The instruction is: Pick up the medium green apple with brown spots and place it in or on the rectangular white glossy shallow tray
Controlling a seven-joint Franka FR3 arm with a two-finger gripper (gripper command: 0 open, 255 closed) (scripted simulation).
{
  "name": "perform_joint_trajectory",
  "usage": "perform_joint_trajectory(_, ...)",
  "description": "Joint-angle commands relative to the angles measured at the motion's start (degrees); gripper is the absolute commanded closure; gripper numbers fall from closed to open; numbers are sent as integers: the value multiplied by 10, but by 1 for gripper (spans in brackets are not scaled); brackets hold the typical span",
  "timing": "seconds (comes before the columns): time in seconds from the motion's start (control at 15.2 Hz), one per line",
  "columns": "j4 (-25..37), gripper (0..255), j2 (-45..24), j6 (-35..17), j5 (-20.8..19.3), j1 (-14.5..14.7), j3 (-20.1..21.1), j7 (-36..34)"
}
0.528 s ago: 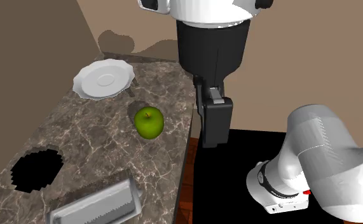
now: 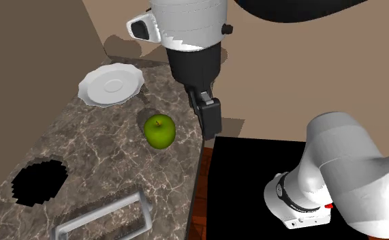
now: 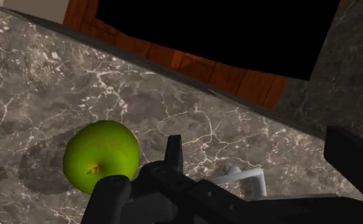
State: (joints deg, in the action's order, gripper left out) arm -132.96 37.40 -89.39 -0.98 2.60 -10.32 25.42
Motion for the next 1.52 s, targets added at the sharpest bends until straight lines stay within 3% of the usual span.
perform_joint_trajectory(0.0, -2, 0, -23, -22, -24, 7, -21, 61)
perform_joint_trajectory(0.53, 26, 0, -160, -132, -87, 37, -90, 273)
perform_joint_trajectory(0.99, 85, 0, -304, -230, -100, 58, -126, 448)
perform_joint_trajectory(1.45, 52, 0, -320, -279, -99, 54, -131, 452)
